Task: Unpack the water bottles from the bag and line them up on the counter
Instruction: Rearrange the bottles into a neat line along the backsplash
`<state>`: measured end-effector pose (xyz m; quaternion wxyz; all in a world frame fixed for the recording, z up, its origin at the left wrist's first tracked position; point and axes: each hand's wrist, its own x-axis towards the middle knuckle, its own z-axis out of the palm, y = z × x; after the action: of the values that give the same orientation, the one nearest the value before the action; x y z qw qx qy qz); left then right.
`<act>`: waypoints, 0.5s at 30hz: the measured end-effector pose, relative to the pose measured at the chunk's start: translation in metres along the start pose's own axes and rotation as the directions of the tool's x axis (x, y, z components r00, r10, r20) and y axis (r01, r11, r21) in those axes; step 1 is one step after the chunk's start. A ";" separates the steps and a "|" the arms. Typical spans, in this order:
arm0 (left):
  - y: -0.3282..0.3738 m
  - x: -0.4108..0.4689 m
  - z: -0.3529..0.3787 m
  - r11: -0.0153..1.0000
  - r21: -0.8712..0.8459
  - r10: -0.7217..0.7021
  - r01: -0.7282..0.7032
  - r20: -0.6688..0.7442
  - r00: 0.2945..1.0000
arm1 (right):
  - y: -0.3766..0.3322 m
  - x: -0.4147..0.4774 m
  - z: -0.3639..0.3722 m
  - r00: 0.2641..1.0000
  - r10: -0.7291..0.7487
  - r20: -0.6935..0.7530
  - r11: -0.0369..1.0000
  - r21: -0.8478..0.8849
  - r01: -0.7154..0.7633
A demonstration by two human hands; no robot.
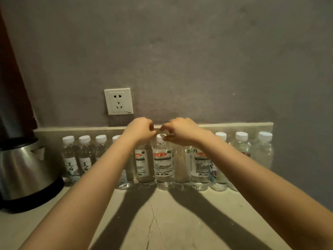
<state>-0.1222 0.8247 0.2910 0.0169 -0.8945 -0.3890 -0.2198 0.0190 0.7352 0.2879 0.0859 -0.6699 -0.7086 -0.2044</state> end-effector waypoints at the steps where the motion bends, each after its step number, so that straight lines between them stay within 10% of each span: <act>1: -0.002 -0.001 -0.001 0.999 0.020 -0.029 0.028 0.032 0.999 | -0.001 0.002 0.001 1.000 -0.024 0.019 1.000 -0.001 0.024; 15: -0.022 0.003 -0.011 0.988 0.142 0.024 -0.062 0.259 0.966 | -0.010 0.028 0.006 0.986 -0.014 0.169 0.999 -0.041 0.021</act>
<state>-0.1399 0.8398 0.2995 0.0378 -0.9198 -0.3838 -0.0722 0.0073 0.7633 0.2914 0.0095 -0.6802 -0.7146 -0.1629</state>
